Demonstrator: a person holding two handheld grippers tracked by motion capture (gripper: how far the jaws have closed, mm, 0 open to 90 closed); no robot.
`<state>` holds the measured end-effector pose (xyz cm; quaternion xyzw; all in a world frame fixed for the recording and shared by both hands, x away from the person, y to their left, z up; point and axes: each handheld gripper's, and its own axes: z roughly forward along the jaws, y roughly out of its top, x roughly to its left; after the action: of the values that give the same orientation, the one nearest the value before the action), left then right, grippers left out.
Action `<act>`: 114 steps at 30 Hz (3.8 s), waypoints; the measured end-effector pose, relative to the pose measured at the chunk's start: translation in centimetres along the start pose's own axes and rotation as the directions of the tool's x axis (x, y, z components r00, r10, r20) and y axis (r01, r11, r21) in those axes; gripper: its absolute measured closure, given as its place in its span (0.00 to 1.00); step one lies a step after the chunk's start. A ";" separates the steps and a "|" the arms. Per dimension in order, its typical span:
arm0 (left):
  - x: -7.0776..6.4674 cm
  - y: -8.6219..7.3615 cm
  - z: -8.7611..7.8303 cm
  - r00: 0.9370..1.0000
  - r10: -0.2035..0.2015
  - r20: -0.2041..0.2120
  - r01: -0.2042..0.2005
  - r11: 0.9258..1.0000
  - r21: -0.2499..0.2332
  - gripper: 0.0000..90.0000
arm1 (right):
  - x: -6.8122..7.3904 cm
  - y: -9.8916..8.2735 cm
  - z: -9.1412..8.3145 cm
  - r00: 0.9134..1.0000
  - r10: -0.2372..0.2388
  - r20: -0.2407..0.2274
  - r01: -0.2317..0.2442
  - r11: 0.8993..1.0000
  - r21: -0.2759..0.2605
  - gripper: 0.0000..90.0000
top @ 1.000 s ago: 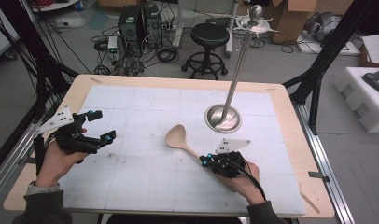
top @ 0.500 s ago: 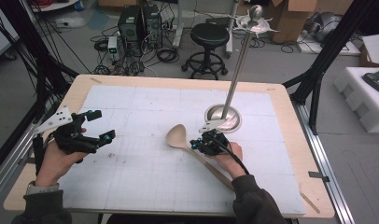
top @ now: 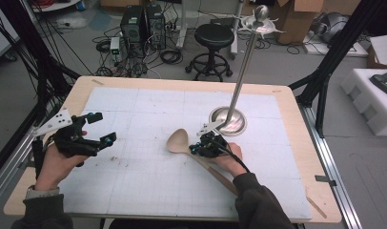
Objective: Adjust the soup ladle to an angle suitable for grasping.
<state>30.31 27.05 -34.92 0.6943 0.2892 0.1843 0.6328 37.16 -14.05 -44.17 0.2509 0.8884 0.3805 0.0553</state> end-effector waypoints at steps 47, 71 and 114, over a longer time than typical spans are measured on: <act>-0.1 0.0 0.1 1.000 0.005 0.005 -0.005 1.000 0.006 0.03 | 7.5 2.1 1.0 0.951 -0.242 -0.191 0.252 0.967 0.028 1.00; -0.3 -0.2 0.6 1.000 0.005 0.010 -0.005 1.000 0.021 0.03 | 6.9 -9.4 -11.5 0.995 -0.072 -0.064 0.065 0.992 -0.105 1.00; -0.3 -0.4 0.8 1.000 0.005 0.004 -0.005 0.999 0.038 0.03 | 2.9 -12.4 -11.5 0.998 -0.024 0.053 0.026 0.999 -0.042 1.00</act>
<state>30.55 26.27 -35.37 0.7072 0.2898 0.1788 0.6196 26.28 -27.30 -44.55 0.2484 0.8814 0.3920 0.0887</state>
